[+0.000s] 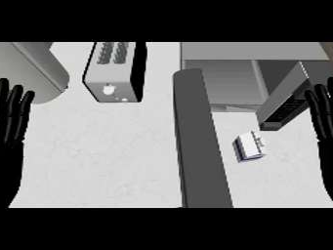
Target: Pick up the milk, place it into the microwave and close the microwave
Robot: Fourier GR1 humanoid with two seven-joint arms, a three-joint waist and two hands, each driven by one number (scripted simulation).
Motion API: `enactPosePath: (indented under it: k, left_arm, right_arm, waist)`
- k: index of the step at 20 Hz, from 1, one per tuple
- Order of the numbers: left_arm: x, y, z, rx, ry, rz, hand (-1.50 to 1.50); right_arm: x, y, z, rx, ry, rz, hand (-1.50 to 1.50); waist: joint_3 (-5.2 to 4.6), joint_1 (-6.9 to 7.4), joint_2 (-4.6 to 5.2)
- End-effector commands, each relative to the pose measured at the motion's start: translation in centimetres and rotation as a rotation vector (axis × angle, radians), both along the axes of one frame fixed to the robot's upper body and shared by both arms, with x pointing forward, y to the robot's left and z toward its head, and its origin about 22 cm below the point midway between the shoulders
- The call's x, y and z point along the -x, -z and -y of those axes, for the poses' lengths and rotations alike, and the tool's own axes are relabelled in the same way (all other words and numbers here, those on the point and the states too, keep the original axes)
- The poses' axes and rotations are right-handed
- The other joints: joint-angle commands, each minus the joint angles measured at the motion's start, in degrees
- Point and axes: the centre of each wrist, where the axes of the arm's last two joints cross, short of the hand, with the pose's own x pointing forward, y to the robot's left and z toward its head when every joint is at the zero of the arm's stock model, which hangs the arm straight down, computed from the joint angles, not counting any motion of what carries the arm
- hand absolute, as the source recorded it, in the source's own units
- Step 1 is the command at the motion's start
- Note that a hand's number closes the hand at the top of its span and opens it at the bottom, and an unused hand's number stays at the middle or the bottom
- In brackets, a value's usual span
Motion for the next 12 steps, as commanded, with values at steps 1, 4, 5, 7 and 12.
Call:
enactPosePath:
  k: [1, 4, 5, 7, 12]
  left_arm:
    - [-0.4, -0.1, 0.2, -0.029, -0.032, -0.01, -1.5]
    - [-0.8, 1.2, -1.3, -0.022, -0.043, -0.006, -1.5]
    - [-2.6, -0.2, -1.7, -0.023, -0.045, -0.001, -1.5]
    - [-1.3, 2.9, -0.2, 0.091, -0.018, -0.141, -1.5]
    - [0.4, 4.0, -1.0, 0.11, -0.038, -0.16, -1.5]
  right_arm:
    - [-0.5, 0.0, -0.8, -0.003, 0.02, 0.029, -1.5]
    - [-1.1, 2.3, -4.8, 0.052, 0.153, 0.041, -1.5]
    - [-1.2, 2.5, -3.4, 0.046, 0.209, 0.017, -1.5]
    - [-2.1, 3.3, -6.1, -0.139, 0.065, -0.087, -1.5]
    - [-0.6, 3.2, -9.6, -0.198, 0.047, -0.059, -1.5]
  waist:
    - [-1.02, -1.0, 1.91]
    - [-1.08, -0.67, 2.03]
    - [-1.05, -1.24, 2.07]
    - [-1.0, 0.03, 2.3]
    - [-1.04, -0.8, 1.9]
